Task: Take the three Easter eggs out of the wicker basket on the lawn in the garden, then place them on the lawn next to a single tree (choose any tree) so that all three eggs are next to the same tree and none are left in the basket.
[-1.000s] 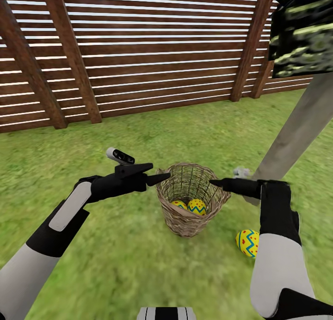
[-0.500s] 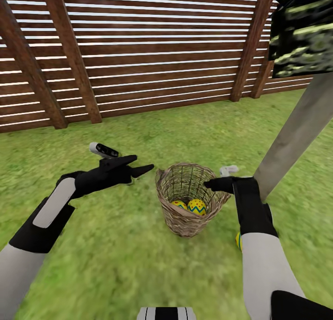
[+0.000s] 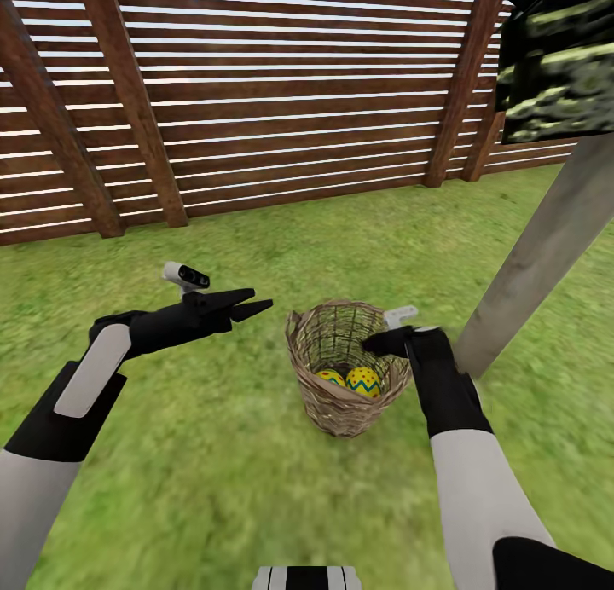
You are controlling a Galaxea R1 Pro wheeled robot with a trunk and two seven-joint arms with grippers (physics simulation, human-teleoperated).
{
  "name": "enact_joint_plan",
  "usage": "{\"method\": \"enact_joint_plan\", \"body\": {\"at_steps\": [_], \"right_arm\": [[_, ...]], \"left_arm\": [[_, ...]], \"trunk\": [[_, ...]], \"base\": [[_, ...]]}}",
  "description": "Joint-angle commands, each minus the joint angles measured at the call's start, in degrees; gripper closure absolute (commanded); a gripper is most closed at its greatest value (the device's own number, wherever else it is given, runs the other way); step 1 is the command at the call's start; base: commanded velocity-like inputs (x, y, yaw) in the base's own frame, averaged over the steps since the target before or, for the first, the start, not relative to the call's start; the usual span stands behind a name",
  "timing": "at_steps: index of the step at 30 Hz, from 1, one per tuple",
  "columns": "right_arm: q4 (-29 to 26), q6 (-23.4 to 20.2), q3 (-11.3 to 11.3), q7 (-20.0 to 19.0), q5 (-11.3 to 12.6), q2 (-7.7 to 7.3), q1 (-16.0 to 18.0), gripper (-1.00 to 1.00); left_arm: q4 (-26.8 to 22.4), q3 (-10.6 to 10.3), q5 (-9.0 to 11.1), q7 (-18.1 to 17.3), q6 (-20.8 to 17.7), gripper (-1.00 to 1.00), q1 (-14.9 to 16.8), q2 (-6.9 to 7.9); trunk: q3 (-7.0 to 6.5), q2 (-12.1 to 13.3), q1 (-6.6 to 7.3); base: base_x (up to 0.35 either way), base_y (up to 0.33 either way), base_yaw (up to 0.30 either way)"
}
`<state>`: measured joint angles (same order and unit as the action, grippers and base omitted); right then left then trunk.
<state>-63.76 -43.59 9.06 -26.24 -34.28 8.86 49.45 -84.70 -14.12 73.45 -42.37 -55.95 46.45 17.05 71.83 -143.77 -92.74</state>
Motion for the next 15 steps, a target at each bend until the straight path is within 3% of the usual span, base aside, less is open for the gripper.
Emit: {"method": "enact_joint_plan", "body": {"at_steps": [1,15], "right_arm": [[0.4,0.0,-0.3,-0.3,-0.7,0.14,0.0,-1.00],[3.3,-0.2,-1.7,-0.2,-0.8,0.23,-1.4,-1.00]], "left_arm": [[0.0,0.0,0.1,-0.1,-0.2,-1.00,0.0,0.02],[0.1,-0.2,0.1,0.2,-0.2,-1.00,0.0,-0.33]], "trunk": [[0.05,0.0,0.01],[0.05,0.0,0.01]], "base": [[0.071,0.052,0.000],[0.227,0.168,0.000]]}}
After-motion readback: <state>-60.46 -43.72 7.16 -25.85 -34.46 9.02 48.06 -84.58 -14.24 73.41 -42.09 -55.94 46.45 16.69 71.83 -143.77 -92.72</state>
